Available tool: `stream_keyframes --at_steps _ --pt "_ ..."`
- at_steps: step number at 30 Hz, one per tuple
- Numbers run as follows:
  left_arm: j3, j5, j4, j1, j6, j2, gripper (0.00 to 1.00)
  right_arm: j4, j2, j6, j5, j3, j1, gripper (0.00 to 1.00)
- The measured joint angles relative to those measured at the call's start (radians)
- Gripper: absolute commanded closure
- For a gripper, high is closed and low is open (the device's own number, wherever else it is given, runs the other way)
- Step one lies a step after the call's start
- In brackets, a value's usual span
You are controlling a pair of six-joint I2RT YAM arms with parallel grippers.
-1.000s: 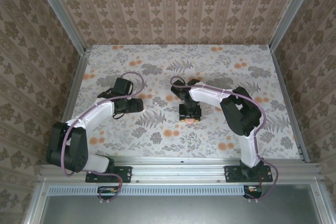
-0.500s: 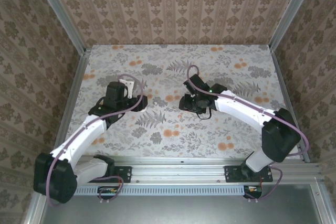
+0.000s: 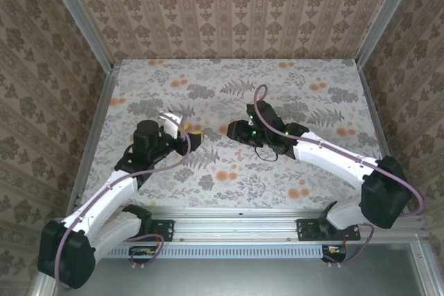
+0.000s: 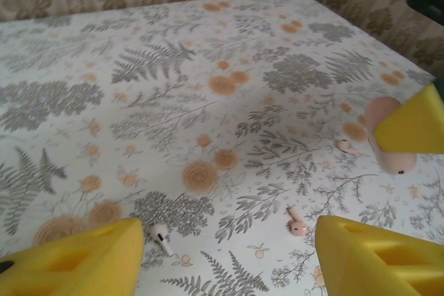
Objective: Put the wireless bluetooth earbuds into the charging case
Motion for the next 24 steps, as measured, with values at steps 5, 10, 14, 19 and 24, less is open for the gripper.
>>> stream_keyframes --at_steps 5,10,14,19,24 --pt "-0.058 0.039 0.093 -0.034 0.028 -0.044 0.32 0.106 -0.038 0.016 -0.002 -0.026 0.023 0.57" --pt "-0.106 0.047 0.173 -0.04 0.045 -0.092 0.31 0.213 -0.057 0.043 -0.005 -0.072 0.037 0.57" --pt "-0.146 0.047 0.233 -0.04 0.045 -0.106 0.31 0.275 -0.064 0.064 -0.005 -0.097 0.054 0.57" --pt "-0.163 0.057 0.292 -0.046 0.045 -0.09 0.29 0.327 -0.071 0.073 -0.005 -0.099 0.072 0.57" --pt "-0.166 0.113 0.348 -0.048 0.045 -0.056 0.3 0.375 -0.071 0.087 -0.005 -0.099 0.093 0.57"
